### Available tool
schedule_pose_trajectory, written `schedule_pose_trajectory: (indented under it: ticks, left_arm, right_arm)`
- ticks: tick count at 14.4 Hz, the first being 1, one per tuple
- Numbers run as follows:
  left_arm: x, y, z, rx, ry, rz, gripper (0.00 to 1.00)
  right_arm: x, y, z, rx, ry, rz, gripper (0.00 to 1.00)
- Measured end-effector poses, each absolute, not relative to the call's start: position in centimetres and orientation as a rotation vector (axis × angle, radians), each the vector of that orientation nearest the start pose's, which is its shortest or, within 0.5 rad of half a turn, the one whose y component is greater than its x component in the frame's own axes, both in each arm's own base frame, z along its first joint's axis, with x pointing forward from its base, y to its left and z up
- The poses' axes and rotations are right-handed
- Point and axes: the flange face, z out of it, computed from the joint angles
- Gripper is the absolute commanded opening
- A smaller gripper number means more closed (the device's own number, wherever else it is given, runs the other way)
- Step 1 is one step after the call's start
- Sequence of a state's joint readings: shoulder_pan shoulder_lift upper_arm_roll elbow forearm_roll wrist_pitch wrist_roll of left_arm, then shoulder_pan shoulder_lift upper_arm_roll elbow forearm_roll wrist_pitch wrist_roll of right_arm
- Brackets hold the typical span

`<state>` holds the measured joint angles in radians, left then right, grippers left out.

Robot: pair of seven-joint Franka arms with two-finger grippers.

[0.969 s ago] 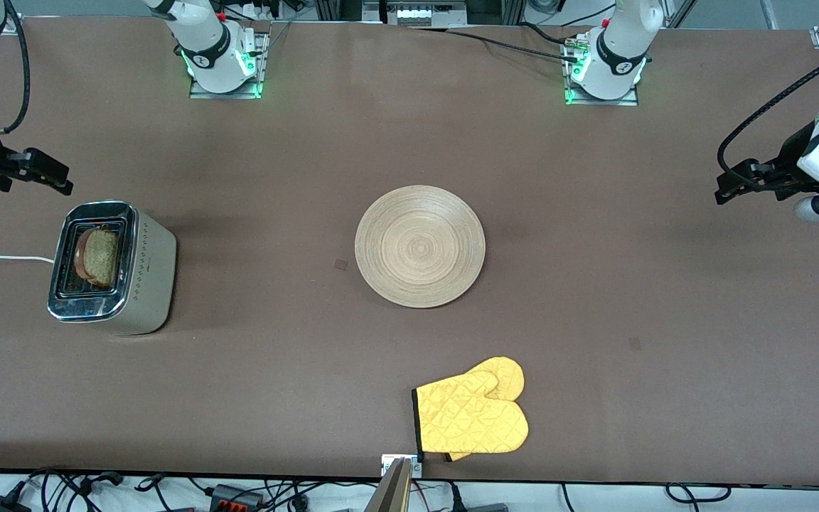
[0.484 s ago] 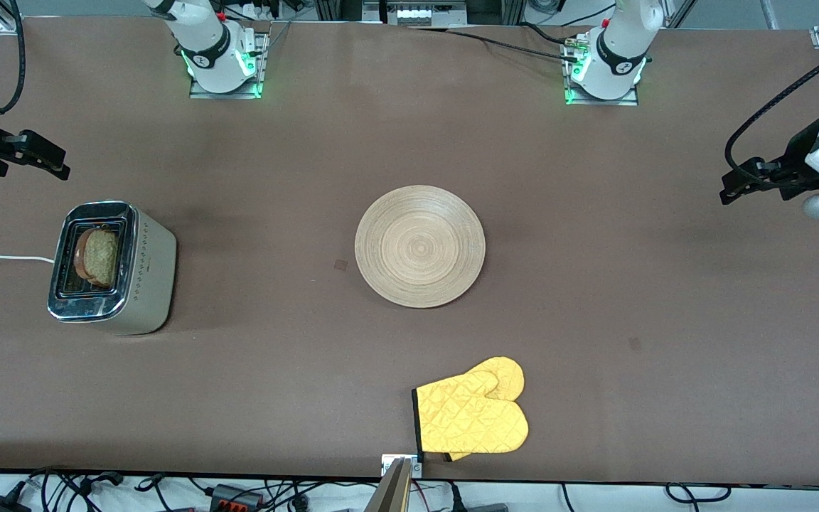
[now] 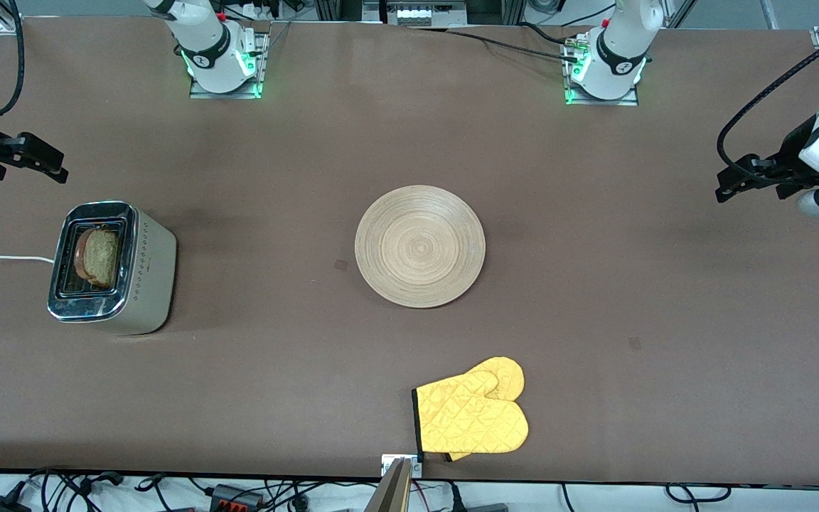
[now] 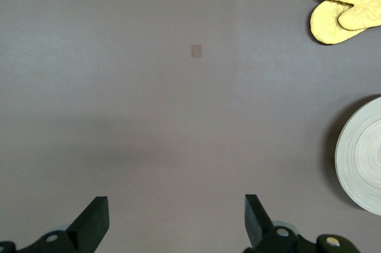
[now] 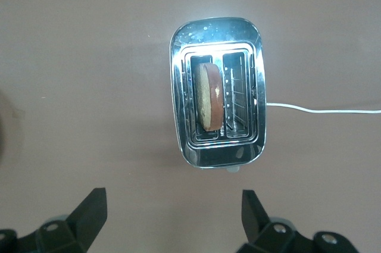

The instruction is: Move plate and put bread in toaster

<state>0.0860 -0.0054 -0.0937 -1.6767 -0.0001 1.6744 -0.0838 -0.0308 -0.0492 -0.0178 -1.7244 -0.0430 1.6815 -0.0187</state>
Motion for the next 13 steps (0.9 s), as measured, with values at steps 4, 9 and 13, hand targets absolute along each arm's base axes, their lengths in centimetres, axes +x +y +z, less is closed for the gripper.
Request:
schedule_pose_trajectory:
  ticks: [4, 9, 13]
  left_arm:
    - [55.8, -0.4, 58.8, -3.139, -0.12, -0.007, 1.0]
    - [55.7, -0.2, 59.0, -3.138, -0.129, -0.011, 1.0]
    - [55.1, 0.4, 60.1, -3.136, -0.144, -0.025, 1.0]
  right_arm:
    - [54.4, -3.5, 58.0, -3.151, 0.065, 0.015, 1.0]
    - [53.9, -3.6, 57.8, -3.146, 0.068, -0.001, 1.0]
    - [53.8, -3.5, 58.2, -3.147, 0.066, -0.017, 1.0]
